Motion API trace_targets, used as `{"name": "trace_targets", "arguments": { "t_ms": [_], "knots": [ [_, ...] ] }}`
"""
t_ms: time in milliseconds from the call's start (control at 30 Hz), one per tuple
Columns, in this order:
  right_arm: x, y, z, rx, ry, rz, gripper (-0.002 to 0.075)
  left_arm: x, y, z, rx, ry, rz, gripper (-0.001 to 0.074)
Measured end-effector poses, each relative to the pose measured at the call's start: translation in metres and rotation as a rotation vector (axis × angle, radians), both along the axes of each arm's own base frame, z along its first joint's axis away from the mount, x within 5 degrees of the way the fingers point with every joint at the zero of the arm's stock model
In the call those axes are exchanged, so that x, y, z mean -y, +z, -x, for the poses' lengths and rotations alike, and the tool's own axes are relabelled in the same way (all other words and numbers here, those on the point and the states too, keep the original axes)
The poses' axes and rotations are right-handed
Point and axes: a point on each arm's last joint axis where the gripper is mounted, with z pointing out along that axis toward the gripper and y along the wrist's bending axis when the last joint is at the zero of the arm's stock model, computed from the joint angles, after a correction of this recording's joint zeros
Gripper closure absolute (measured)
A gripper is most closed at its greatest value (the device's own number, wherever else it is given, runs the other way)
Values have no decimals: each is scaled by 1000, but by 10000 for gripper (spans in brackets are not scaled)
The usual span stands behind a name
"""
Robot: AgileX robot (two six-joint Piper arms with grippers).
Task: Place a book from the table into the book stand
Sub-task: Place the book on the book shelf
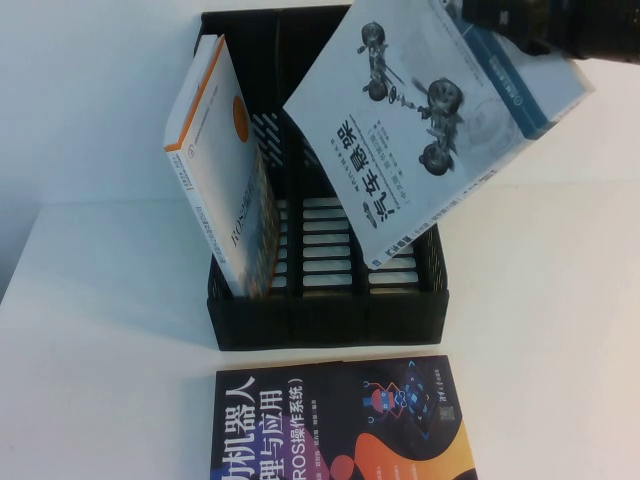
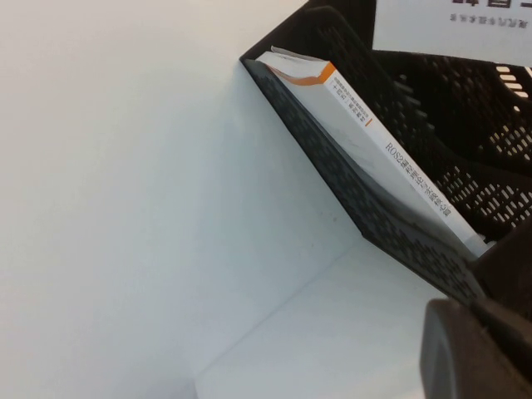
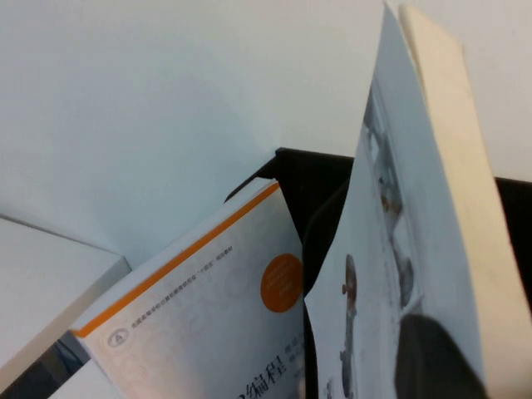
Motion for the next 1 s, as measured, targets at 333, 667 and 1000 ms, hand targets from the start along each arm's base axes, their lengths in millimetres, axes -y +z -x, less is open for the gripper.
{"name": "trace_targets", "arguments": {
  "t_ms": [333,667,1000],
  "knots": [
    [4,10,8,-2,-25,-34,591,0,0,0,-1,1,-2,738],
    [9,6,-8,-28,-153,-146,591,0,0,0,-5,2,10,738],
    [5,-3,-17,-84,-182,-224,591,0,0,0,-7,3,16,738]
  ]
}}
